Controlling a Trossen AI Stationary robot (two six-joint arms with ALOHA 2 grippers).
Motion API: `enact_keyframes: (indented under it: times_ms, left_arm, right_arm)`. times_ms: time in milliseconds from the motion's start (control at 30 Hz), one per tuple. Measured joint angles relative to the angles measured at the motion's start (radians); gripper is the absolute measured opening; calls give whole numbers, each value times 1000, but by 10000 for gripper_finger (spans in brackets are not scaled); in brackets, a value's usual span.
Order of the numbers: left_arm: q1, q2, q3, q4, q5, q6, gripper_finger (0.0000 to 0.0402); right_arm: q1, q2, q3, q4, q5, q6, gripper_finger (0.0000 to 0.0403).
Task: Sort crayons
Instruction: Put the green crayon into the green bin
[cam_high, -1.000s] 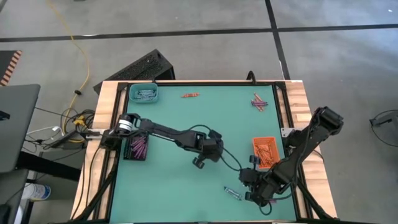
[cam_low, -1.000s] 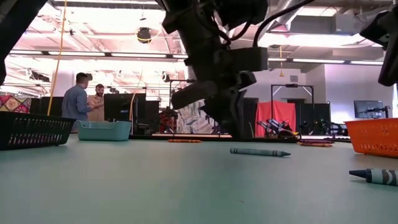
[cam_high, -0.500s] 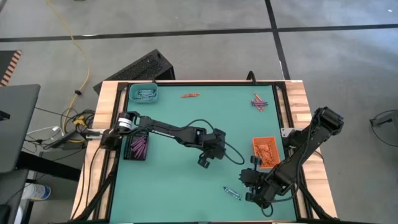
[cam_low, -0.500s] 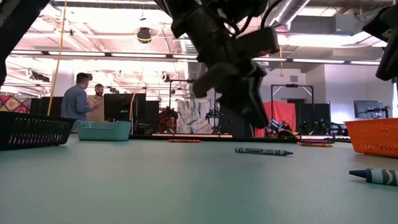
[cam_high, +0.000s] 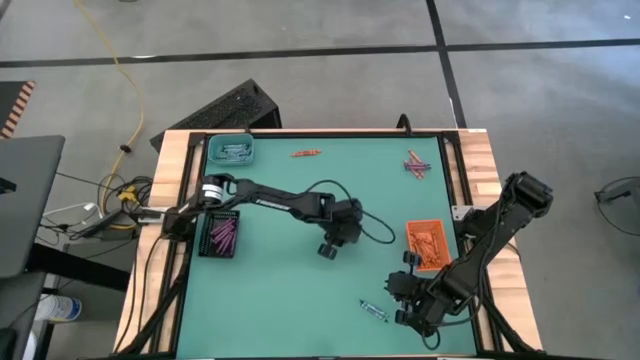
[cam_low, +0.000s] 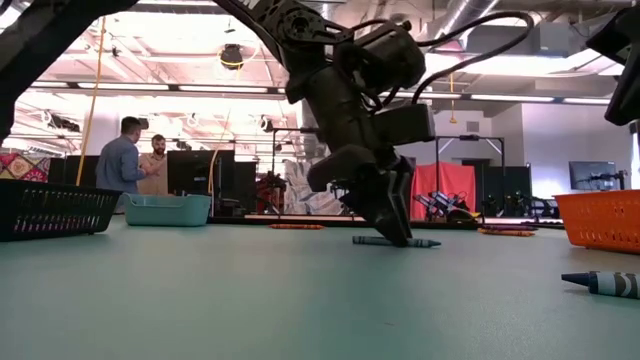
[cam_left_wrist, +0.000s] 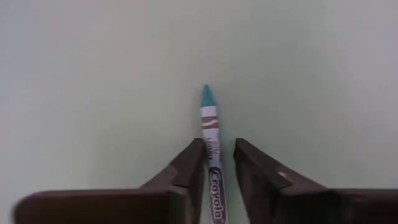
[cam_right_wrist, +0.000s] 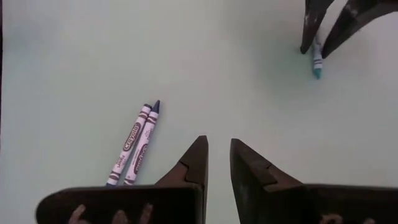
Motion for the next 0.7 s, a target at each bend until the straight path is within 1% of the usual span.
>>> enact_keyframes:
  times_ms: [100, 167, 267, 433, 567, 700]
  left_arm:
    - [-3, 0, 0, -11, -2, 16, 24]
    - [-5, 0, 0, -18, -4, 24, 10]
    - [-17, 0, 0, -20, -27, 33, 6]
    - [-39, -13, -1, -44, -99, 66, 2]
    - [-47, -39, -3, -115, -153, 82, 1]
    - [-51, -75, -4, -219, -213, 86, 1]
  right_arm:
    - [0, 0, 0, 0, 4, 0, 63]
    - [0, 0, 0, 0, 12, 0, 63]
    - [0, 0, 0, 0, 18, 0, 63]
    - [0, 0, 0, 0, 17, 0, 63]
    - [0, 0, 0, 3, 17, 0, 63]
    - [0, 0, 0, 3, 17, -2, 63]
